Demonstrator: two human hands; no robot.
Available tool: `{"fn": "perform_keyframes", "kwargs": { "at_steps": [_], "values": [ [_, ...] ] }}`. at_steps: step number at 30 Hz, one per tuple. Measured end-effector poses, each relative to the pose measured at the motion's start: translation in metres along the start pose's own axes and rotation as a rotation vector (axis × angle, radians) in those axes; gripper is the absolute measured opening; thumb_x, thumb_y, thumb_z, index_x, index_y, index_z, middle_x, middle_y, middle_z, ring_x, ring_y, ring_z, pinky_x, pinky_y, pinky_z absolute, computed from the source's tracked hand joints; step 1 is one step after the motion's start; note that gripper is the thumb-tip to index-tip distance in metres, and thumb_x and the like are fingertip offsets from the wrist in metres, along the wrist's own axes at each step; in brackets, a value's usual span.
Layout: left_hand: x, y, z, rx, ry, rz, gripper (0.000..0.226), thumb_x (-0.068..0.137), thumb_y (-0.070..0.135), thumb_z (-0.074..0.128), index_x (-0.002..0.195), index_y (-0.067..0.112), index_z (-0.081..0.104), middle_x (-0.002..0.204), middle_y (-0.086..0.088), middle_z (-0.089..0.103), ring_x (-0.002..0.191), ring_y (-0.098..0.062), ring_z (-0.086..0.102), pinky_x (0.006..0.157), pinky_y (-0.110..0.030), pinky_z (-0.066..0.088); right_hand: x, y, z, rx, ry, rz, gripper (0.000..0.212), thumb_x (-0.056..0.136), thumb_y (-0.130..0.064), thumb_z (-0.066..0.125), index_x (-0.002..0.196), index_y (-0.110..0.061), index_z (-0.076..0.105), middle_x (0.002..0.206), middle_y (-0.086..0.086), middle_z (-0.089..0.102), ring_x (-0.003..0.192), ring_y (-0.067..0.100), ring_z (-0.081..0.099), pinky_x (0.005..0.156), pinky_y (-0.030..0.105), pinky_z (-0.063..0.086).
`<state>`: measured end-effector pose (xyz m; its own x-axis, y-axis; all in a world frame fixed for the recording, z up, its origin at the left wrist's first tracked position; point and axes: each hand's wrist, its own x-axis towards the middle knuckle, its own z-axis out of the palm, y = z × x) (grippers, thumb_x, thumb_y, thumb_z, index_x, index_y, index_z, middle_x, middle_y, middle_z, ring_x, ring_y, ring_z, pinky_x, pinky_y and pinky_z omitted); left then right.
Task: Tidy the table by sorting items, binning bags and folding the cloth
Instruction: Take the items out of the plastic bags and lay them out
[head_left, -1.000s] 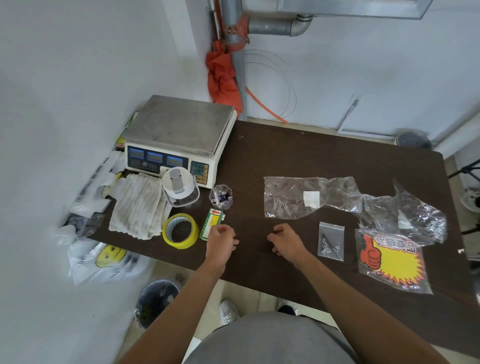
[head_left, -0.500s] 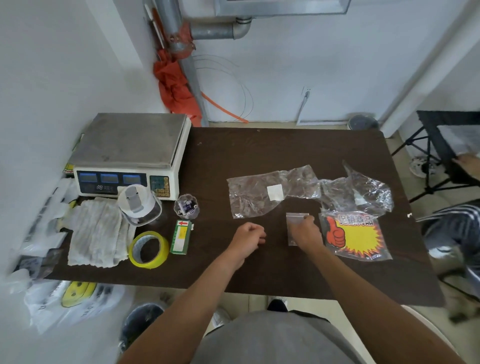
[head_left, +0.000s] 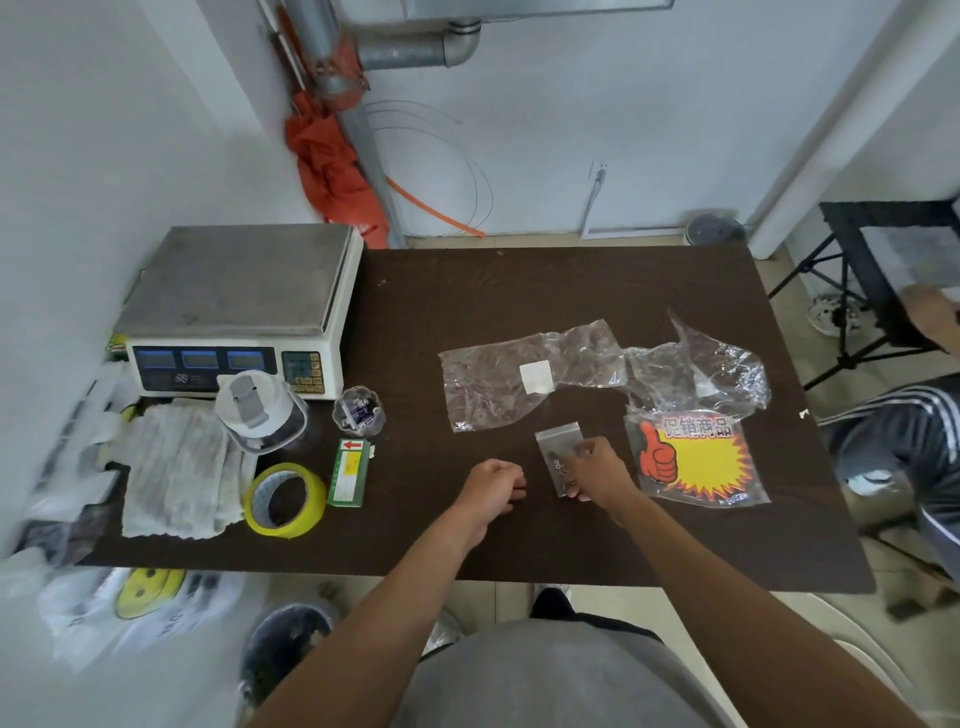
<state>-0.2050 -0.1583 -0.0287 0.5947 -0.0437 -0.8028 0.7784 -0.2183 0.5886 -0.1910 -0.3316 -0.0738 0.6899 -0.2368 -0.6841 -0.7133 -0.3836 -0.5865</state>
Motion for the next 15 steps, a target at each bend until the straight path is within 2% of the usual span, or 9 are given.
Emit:
{"fn": "perform_keyframes", "kwargs": {
  "at_steps": [4,7,10,13,15],
  "values": [
    [-0.002,-0.003,-0.006,-0.031,0.034,-0.023,0.014,0.102,0.020,0.052,0.113,0.017,0.061,0.120,-0.006,0.070,0.107,-0.017,0.068,0.099,-0.037,0.051,-0.009,-0.008,0.013,0.050,-0.066,-0.007,0.035,0.093,-0.029,0.062,0.120,-0.016,0.044,0.087,0.016,0.073,0.063,0.023,0.068,0.064,0.037,0.057],
    [-0.006,-0.003,-0.011,-0.081,0.052,-0.041,0.012,0.103,0.019,0.050,0.099,0.020,0.061,0.119,-0.006,0.070,0.111,-0.019,0.067,0.103,-0.040,0.050,-0.014,-0.012,0.028,0.066,-0.142,-0.004,0.031,0.097,-0.026,0.060,0.121,-0.016,0.044,0.092,0.015,0.073,0.067,0.022,0.071,0.066,0.037,0.059],
    [-0.008,-0.005,-0.019,-0.132,0.067,-0.067,0.018,0.103,0.018,0.048,0.097,0.021,0.065,0.109,-0.003,0.073,0.101,-0.015,0.068,0.105,-0.040,0.049,-0.020,-0.016,0.046,0.048,-0.238,-0.007,0.028,0.098,-0.025,0.058,0.120,-0.014,0.046,0.095,0.013,0.073,0.071,0.021,0.074,0.067,0.034,0.061],
    [-0.006,-0.014,-0.030,-0.136,0.137,-0.096,0.016,0.100,0.017,0.055,0.104,0.013,0.070,0.101,-0.005,0.074,0.091,-0.014,0.069,0.095,-0.037,0.053,-0.030,-0.024,0.064,0.031,-0.327,-0.011,0.023,0.099,-0.023,0.056,0.117,-0.013,0.047,0.092,0.012,0.073,0.073,0.021,0.074,0.070,0.035,0.061],
    [-0.005,-0.023,-0.038,-0.135,0.195,-0.114,0.014,0.098,0.014,0.058,0.100,0.010,0.071,0.095,-0.006,0.074,0.088,-0.016,0.070,0.087,-0.035,0.055,-0.036,-0.029,0.073,0.015,-0.392,-0.015,0.019,0.099,-0.024,0.057,0.113,-0.015,0.048,0.089,0.010,0.073,0.074,0.021,0.074,0.076,0.037,0.060]
  ]
}}
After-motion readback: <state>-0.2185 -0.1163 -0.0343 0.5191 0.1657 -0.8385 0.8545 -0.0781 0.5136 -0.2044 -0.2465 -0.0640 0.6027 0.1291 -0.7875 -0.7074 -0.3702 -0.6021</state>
